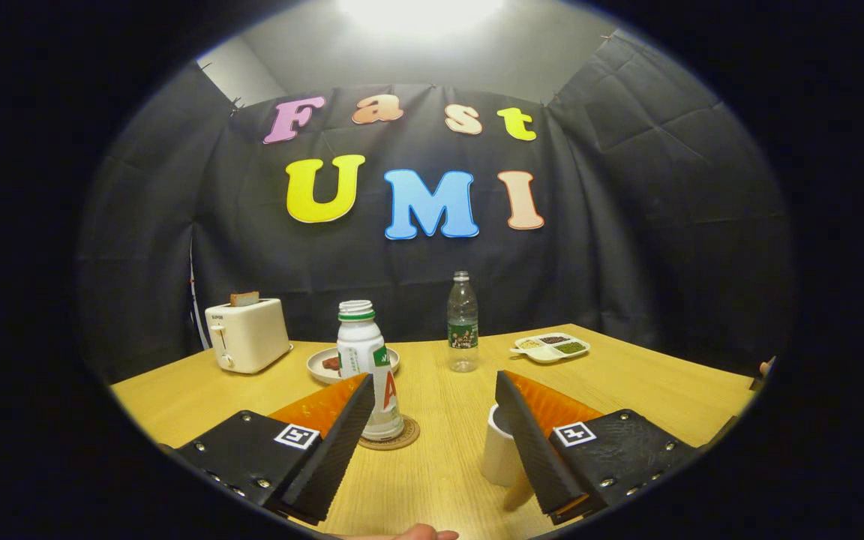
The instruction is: Take the bottle from table, then pour the juice into the cup, finally place the bottle on the coaster
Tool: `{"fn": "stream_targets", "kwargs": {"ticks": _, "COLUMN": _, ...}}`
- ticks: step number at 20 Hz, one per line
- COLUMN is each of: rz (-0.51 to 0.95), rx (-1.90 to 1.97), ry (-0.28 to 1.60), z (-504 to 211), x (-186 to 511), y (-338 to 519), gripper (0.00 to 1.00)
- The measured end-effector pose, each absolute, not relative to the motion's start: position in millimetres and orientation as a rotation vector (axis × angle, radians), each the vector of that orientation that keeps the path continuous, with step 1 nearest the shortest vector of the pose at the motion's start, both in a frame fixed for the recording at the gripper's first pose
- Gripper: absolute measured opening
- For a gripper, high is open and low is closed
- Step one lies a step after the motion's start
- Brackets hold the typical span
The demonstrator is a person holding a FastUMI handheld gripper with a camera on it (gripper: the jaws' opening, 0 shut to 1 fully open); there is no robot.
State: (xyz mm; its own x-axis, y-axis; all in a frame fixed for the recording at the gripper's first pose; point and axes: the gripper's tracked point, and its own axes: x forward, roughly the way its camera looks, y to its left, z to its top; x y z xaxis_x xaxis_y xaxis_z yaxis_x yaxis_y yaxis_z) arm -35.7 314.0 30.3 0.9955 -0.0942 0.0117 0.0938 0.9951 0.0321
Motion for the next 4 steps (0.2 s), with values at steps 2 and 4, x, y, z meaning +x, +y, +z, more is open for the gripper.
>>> {"fn": "stream_targets", "kwargs": {"ticks": 2, "rz": -0.104, "rx": 0.013, "ry": -0.006, "z": 28.3, "x": -41.9, "y": 306.8, "gripper": 0.98}}
{"fn": "stream_targets", "kwargs": {"ticks": 4, "rz": -0.101, "rx": 0.006, "ry": -0.011, "z": 29.9, "x": -51.3, "y": 303.2, "gripper": 0.98}}
